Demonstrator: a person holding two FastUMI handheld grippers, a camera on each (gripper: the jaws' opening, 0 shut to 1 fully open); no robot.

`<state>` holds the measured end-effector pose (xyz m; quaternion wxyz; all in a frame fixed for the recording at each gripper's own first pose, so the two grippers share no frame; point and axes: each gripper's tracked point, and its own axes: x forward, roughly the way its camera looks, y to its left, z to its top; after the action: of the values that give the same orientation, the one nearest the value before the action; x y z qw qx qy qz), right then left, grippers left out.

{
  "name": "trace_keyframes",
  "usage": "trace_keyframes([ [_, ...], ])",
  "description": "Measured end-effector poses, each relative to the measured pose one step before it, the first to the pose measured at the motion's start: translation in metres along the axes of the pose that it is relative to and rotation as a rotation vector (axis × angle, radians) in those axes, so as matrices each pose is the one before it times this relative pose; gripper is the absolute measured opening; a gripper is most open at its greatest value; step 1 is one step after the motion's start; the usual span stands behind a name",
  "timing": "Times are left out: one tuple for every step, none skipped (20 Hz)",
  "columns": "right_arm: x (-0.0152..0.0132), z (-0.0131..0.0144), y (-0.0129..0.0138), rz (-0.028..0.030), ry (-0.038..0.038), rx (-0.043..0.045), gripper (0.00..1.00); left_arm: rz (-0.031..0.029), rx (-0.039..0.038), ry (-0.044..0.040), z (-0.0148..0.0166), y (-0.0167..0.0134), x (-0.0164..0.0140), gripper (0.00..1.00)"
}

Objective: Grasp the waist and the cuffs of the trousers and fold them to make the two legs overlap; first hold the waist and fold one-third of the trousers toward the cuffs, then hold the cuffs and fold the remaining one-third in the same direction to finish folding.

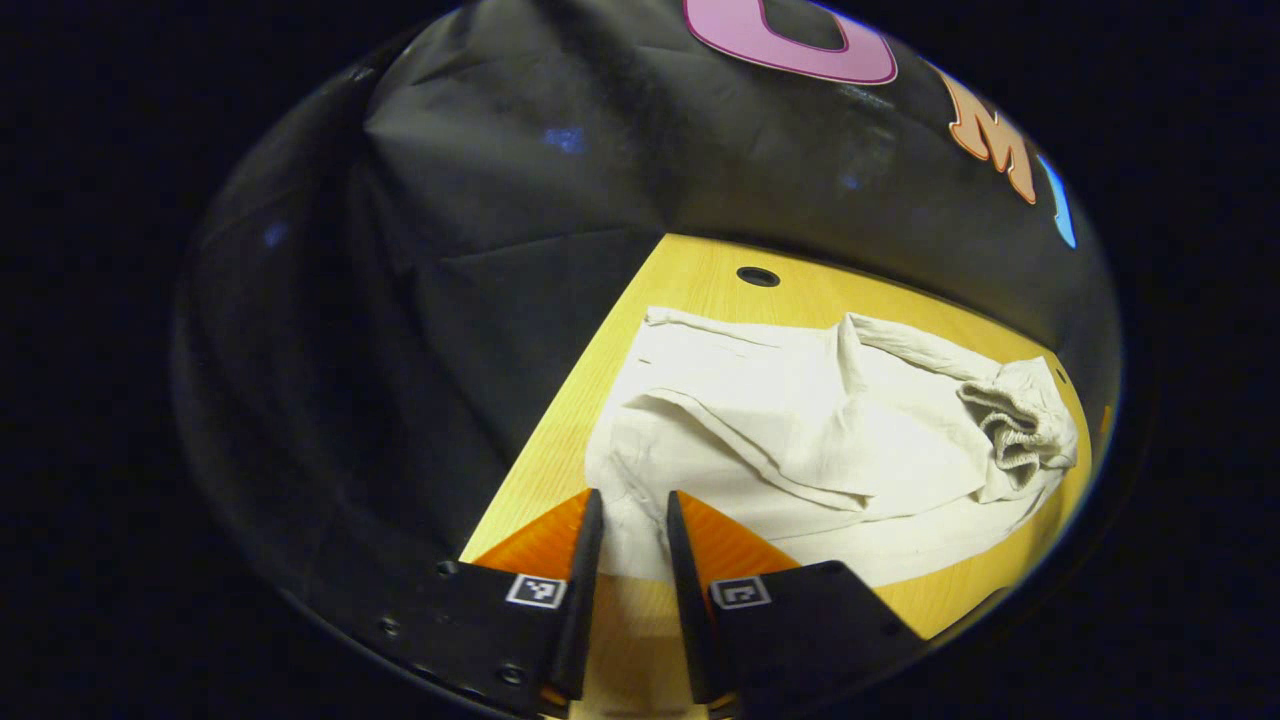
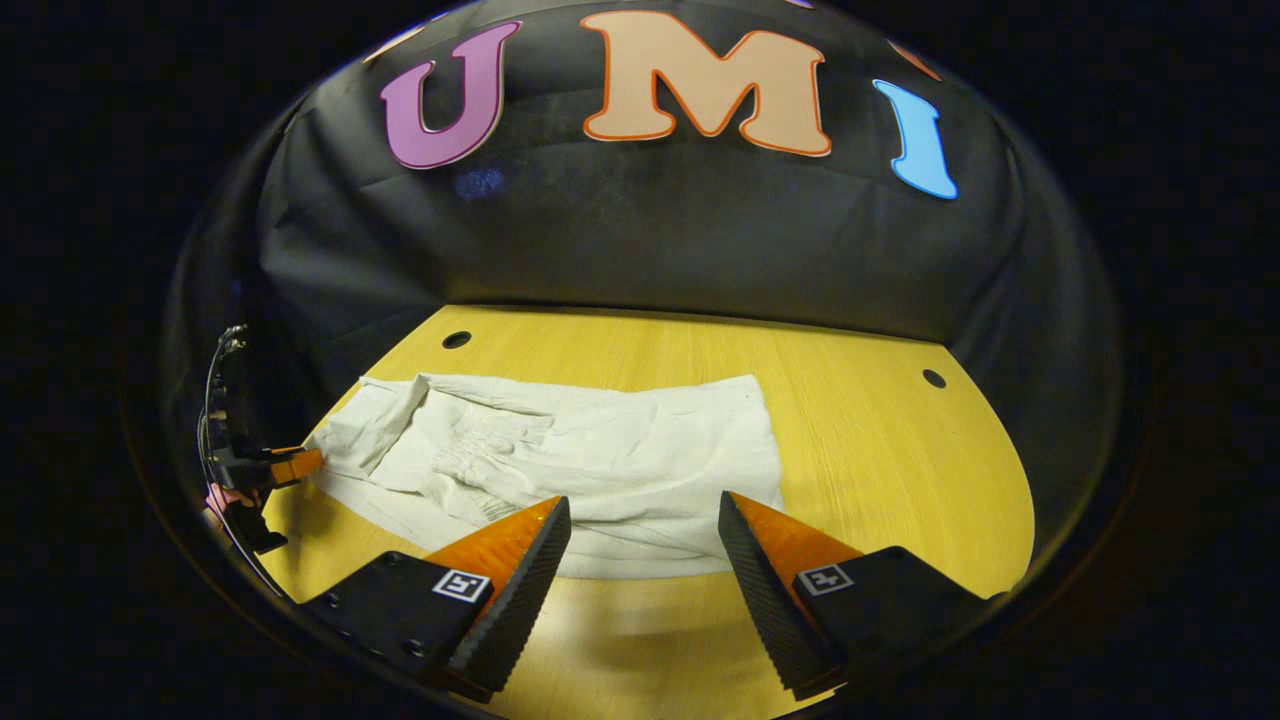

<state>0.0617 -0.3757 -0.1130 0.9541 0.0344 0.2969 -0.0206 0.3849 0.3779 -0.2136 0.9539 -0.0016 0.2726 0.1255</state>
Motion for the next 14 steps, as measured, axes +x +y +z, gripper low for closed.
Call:
trace_keyframes([
  [-0.00237, -0.00202, -0.00459, -0.00840, -0.00068, 0.00809, 0.96, -0.00807, 0.00268, 0.00049, 0.00048, -0.00375, 0.00152, 0.31],
  [-0.00300, -0.00150, -0.00405, -0.00642, -0.00005, 0.00914, 0.94, -0.00373, 0.00181, 0.00071, 0.00075, -0.00300, 0.00038, 0.15],
  [-0.00237, -0.00127, -0.00332, -0.00567, -0.00151, 0.00736, 0.94, 0.00605, 0.00017, 0.00187, 0.00003, -0.00020, 0.00042, 0.08],
  [-0.00195, -0.00110, -0.00386, -0.00601, -0.00039, 0.00519, 0.96, 0.00670, -0.00322, -0.00343, 0.00158, 0.00051, -0.00027, 0.03],
  [-0.00132, -0.00265, -0.00312, -0.00721, 0.00205, 0.00221, 0.96, 0.00655, -0.01120, -0.00919, 0.00158, -0.00003, -0.00036, 0.00],
  [-0.00249, -0.00173, -0.00338, -0.00514, 0.00097, 0.00305, 0.96, 0.00434, -0.01204, -0.00368, 0.00101, -0.00072, 0.00022, 0.00],
  [-0.00136, -0.00040, -0.00225, -0.00411, -0.00087, 0.00211, 0.96, 0.00334, -0.00925, -0.00179, -0.00019, -0.00023, -0.00131, 0.00],
  [-0.00185, 0.00044, -0.00330, -0.00397, -0.00139, 0.00251, 0.94, -0.00227, -0.00638, 0.00269, 0.00051, -0.00212, -0.00152, 0.00],
  [-0.00110, 0.00029, -0.00297, -0.00436, -0.00254, 0.00335, 0.96, -0.00495, -0.00493, 0.00083, 0.00177, -0.00273, -0.00223, 0.00],
  [-0.00250, 0.00041, -0.00374, -0.00075, -0.00161, 0.00444, 0.96, -0.00724, -0.00534, -0.00817, 0.00516, -0.00343, -0.00356, 0.00],
  [-0.00071, 0.00081, -0.00256, -0.00091, -0.00356, 0.00309, 0.94, -0.01112, -0.00531, -0.01958, 0.00785, -0.00628, -0.00331, 0.00],
  [-0.00111, 0.00162, -0.00393, -0.00211, -0.00325, 0.00211, 0.94, -0.00857, -0.00109, -0.01896, 0.00895, -0.00658, -0.00462, 0.00],
  [-0.00322, 0.00051, -0.00400, 0.00050, -0.00226, 0.00175, 0.94, -0.01016, -0.00026, -0.01849, 0.00819, -0.00786, -0.00542, 0.00],
  [-0.00183, 0.00183, -0.00515, 0.00071, -0.00228, 0.00070, 0.96, -0.01007, 0.00361, -0.01861, 0.01038, -0.01012, -0.00493, 0.00],
])
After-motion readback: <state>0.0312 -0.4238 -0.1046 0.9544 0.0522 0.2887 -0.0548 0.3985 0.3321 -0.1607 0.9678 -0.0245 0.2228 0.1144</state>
